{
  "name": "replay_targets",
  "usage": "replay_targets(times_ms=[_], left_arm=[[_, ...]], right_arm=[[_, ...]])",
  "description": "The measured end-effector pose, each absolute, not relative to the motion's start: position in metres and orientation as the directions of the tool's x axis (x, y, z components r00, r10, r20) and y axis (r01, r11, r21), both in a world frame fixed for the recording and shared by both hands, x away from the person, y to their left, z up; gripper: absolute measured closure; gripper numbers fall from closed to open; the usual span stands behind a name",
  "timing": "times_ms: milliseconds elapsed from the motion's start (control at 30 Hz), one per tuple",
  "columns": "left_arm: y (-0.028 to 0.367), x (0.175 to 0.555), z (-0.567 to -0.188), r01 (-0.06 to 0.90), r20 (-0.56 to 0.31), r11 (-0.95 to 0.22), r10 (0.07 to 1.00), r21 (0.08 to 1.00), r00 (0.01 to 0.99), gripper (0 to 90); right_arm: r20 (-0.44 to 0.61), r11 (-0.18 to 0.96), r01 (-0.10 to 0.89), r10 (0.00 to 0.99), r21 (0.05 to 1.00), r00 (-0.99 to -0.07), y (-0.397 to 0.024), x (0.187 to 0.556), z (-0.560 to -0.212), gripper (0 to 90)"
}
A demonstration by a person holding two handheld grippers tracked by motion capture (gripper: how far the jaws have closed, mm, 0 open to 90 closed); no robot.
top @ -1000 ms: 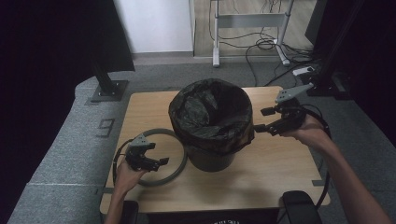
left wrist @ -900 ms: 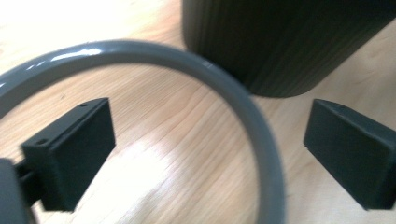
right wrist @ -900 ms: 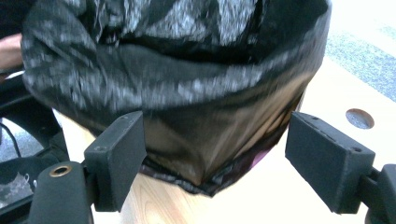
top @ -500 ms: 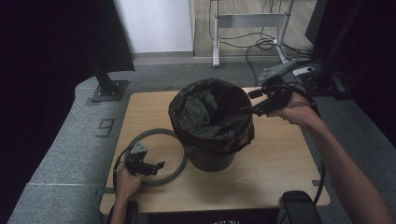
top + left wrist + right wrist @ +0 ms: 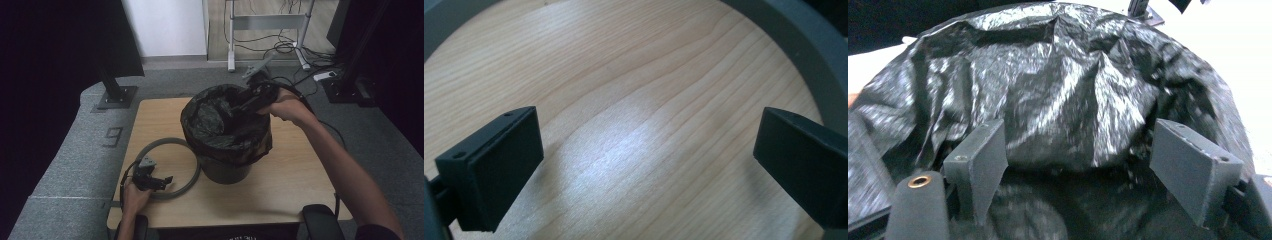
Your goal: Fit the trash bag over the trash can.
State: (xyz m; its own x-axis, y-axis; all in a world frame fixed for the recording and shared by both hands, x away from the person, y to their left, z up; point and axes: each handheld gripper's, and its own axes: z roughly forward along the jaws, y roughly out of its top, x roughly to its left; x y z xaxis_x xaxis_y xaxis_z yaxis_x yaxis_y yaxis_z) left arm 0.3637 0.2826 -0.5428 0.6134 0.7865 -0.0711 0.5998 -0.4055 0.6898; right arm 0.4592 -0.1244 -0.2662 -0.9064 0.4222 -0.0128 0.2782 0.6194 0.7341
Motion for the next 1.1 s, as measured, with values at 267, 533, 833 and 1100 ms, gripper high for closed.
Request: replay_targets(times_ms=[267,533,833,1100], left_arm=[[0.279,0.365,-0.546,0.604,-0.055,-0.432,0.782,0.669,0.62,0.0],[0.279,0.365,-0.546,0.606,-0.055,-0.445,0.776,0.66,0.629,0.0],[0.276,0.365,-0.546,0.601,-0.047,-0.458,0.769,0.655,0.637,0.0],[0.274,0.364,-0.547,0.598,-0.03,-0.468,0.771,0.651,0.637,0.0]], right_arm=[[-0.016,0.686,0.262,0.37,0.679,-0.929,-0.066,0.474,-0.292,21.4],[-0.025,0.755,0.279,0.364,0.593,-0.931,-0.021,0.493,-0.334,15.4],[-0.047,0.8,0.301,0.378,0.519,-0.924,-0.004,0.506,-0.363,13.8],[-0.073,0.773,0.294,0.401,0.563,-0.913,-0.023,0.498,-0.333,14.2]])
